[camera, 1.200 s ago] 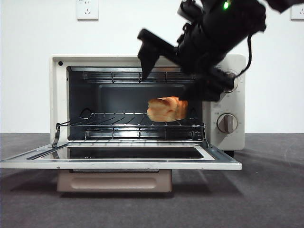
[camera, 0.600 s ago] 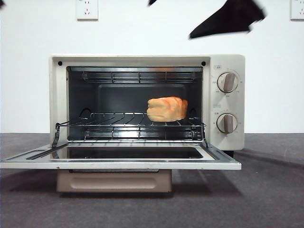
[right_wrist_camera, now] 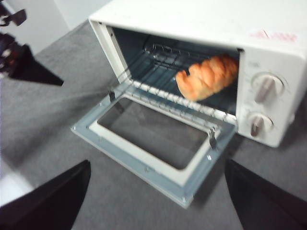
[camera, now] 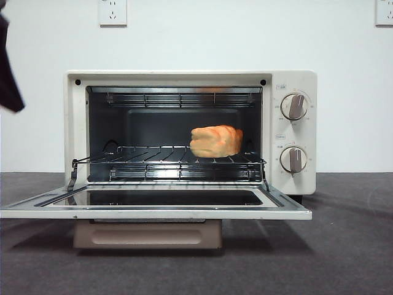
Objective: The left arm flap open the oven, the right arm pick bread and place it into oven, the left arm flap close the oven
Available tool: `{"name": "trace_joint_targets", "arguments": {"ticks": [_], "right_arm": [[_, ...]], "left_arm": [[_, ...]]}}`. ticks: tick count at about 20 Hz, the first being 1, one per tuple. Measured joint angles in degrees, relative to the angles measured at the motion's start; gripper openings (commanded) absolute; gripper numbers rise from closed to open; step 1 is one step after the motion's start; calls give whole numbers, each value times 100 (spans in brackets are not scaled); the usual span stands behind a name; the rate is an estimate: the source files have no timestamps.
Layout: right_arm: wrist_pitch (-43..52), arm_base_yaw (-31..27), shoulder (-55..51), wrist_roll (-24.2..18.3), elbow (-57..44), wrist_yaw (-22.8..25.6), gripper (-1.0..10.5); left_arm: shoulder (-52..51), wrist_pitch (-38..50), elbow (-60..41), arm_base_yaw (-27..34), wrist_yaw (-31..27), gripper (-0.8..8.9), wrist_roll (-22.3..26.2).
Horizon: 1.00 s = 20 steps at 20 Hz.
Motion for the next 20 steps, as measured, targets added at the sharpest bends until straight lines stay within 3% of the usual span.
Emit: {"name": "trace_joint_targets", "arguments": {"ticks": [8, 12, 20], "right_arm": [[-1576, 0, -378, 0, 817, 0, 445], [-1794, 0, -378, 0, 986, 2, 445], [-1803, 0, -378, 0, 986, 179, 445]], "left_arm": [[1180, 417, -503, 380, 258, 15, 114], [1180, 931, -1088, 704, 293, 15, -61], [1211, 1128, -1414, 592, 964, 15, -363]]}}
